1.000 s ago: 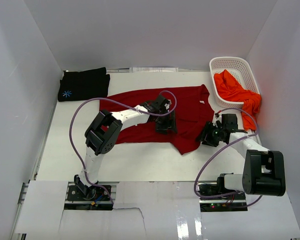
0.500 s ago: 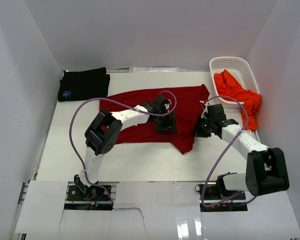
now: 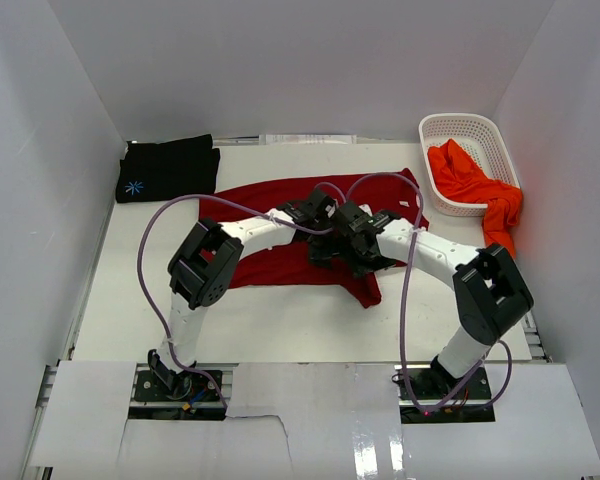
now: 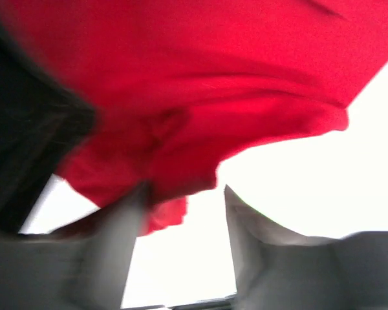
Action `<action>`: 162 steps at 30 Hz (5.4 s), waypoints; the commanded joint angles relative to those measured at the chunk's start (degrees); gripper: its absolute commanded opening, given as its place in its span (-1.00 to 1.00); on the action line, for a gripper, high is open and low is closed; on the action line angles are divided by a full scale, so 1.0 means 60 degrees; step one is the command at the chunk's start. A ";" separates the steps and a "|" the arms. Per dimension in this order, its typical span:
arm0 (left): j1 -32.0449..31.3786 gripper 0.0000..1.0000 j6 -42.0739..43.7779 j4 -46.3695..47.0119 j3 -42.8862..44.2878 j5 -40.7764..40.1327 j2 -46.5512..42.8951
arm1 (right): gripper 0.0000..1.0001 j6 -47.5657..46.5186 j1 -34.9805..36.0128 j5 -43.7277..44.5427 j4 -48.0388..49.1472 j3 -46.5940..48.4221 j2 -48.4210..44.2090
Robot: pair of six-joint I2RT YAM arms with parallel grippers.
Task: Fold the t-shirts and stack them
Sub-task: Grap the side of the flattened tshirt closest away from the robot with both arms
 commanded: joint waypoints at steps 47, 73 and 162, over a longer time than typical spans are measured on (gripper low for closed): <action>-0.0253 0.43 -0.0072 -0.0153 -0.0515 0.0233 0.0263 | 0.18 -0.1131 -0.4558 -0.6849 0.8264 -0.6023 -0.4349; -0.0253 0.43 -0.0028 -0.0168 -0.0529 0.0218 0.0277 | -0.63 -0.1263 -0.4558 -0.7347 0.8808 -0.5789 -0.3250; 0.9621 0.03 -0.0863 -0.1149 -0.7766 -0.0060 -0.7428 | -0.85 0.0510 -0.8865 -1.0512 0.1234 -0.4163 -0.4788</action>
